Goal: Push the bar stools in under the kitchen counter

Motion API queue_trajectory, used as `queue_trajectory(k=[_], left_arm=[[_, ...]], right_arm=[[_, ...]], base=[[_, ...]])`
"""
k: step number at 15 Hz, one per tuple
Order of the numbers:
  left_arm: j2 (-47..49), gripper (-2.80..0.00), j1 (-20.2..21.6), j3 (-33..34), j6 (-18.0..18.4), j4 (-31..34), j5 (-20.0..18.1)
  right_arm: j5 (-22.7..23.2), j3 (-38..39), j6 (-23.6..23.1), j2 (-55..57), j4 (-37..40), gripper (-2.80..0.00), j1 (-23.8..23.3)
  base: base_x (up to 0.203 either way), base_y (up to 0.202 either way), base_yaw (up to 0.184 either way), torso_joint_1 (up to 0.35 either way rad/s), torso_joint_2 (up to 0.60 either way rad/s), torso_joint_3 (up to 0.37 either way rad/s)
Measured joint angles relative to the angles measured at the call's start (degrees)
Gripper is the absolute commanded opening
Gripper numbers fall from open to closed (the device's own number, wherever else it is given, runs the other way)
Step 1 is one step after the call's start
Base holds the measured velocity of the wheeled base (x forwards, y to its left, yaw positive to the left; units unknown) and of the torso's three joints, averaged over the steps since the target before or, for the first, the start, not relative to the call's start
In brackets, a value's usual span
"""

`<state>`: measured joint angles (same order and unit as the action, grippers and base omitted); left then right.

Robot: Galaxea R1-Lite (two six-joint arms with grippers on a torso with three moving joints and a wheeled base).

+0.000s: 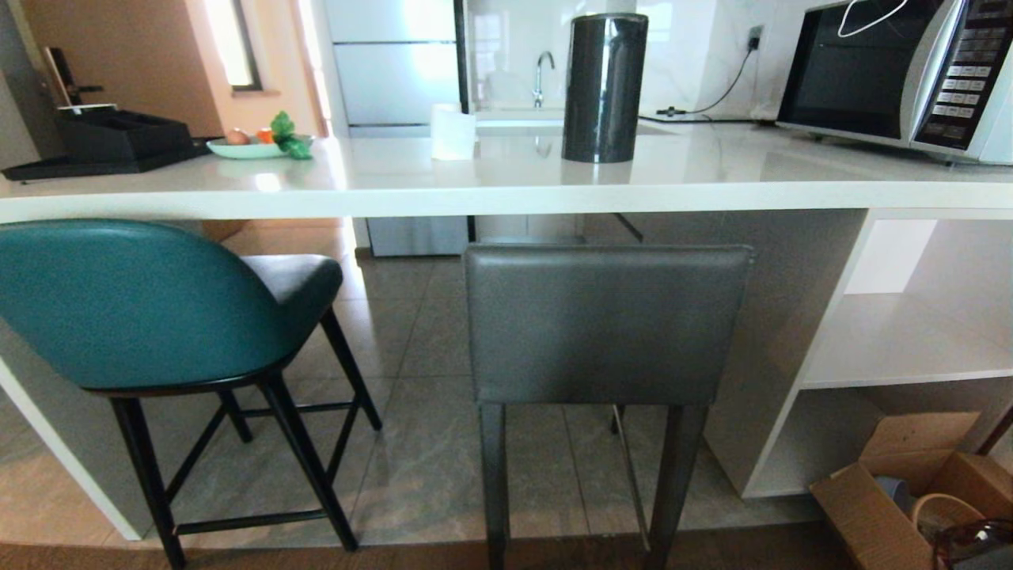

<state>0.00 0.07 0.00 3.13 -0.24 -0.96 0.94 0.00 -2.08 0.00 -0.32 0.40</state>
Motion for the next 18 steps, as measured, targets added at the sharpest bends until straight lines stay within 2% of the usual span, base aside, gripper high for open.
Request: queue_trajectory(k=[13, 15, 18], left_arm=[[0.0, -2.8, 0.0, 0.0, 0.0, 0.0, 0.0], [0.0, -2.8, 0.0, 0.0, -0.2, 0.1, 0.2], [0.0, -2.8, 0.0, 0.0, -2.8, 0.0, 1.3]], right_arm=[[-0.1, 0.0, 0.3, 0.0, 0.0, -2.8, 0.0], [0.0, 0.0, 0.2, 0.0, 0.0, -2.8, 0.0], [0.0, 0.0, 0.2, 0.0, 0.0, -2.8, 0.0]], base=[[0.0, 0.197, -0.001, 0.003, 0.0, 0.002], [0.0, 0.091, 0.0, 0.006, 0.0, 0.001], [0.0, 0.0, 0.0, 0.0, 0.0, 0.0]])
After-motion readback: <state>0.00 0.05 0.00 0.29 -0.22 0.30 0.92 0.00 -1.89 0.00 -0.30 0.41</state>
